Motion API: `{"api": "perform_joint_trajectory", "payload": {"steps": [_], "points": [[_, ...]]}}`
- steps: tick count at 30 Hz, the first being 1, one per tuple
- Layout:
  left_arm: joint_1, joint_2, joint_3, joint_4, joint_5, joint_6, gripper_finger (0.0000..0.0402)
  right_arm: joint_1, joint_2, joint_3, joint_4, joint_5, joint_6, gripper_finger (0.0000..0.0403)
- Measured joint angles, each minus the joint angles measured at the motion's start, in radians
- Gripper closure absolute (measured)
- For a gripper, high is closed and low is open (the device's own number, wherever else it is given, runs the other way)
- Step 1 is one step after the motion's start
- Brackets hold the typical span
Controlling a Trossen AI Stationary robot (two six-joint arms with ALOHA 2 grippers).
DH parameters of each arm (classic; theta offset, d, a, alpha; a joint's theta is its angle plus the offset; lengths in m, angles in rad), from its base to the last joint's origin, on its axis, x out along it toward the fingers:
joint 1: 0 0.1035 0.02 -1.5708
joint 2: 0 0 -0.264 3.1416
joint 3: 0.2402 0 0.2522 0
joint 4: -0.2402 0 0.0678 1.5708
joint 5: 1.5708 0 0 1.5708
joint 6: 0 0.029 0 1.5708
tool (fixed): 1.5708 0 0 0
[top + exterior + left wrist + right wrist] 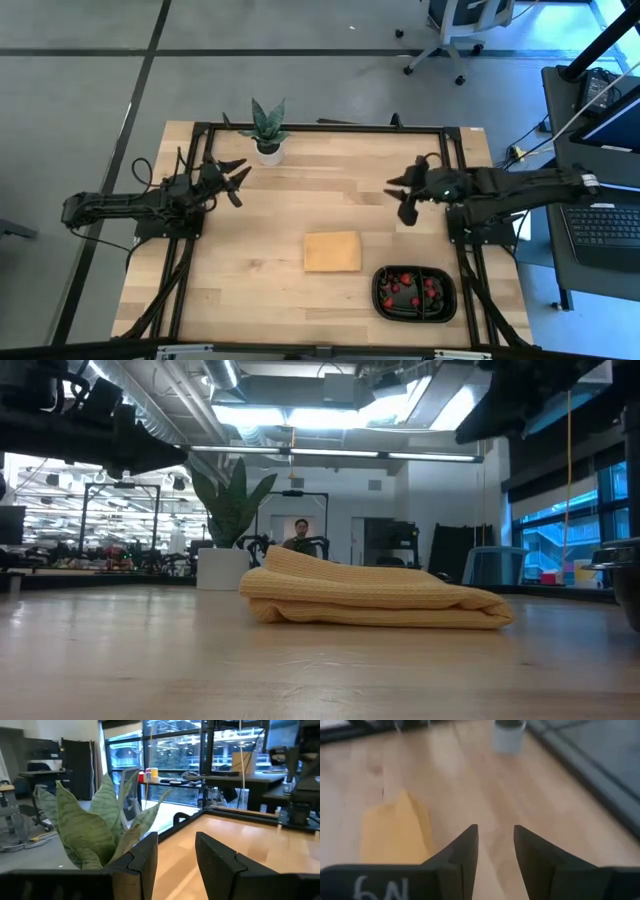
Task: Pick and placing Produce into tupperware
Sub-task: Return to Home Position
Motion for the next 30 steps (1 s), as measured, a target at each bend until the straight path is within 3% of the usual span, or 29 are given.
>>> {"api": "perform_joint_trajectory", "payload": {"steps": [9,18,26,30], "points": [[0.0,-0.013,0.004,-0.035,0.052,-0.006,0.0276,-0.06,-0.267,-0.201,0.16,-0.026,-0.115,0.0276],[0.016,-0.017,0.158,-0.305,0.064,-0.027,0.0276,-0.092,-0.556,-0.358,0.219,-0.03,-0.141,0.0276],[0.088,-0.151,0.159,-0.424,0.058,-0.015,0.0276,-0.092,-0.764,-0.42,0.203,-0.028,-0.19,0.0276],[0.123,-0.211,0.161,-0.497,0.109,-0.052,0.0276,-0.099,-0.839,-0.462,0.199,-0.027,-0.191,0.0276]]}}
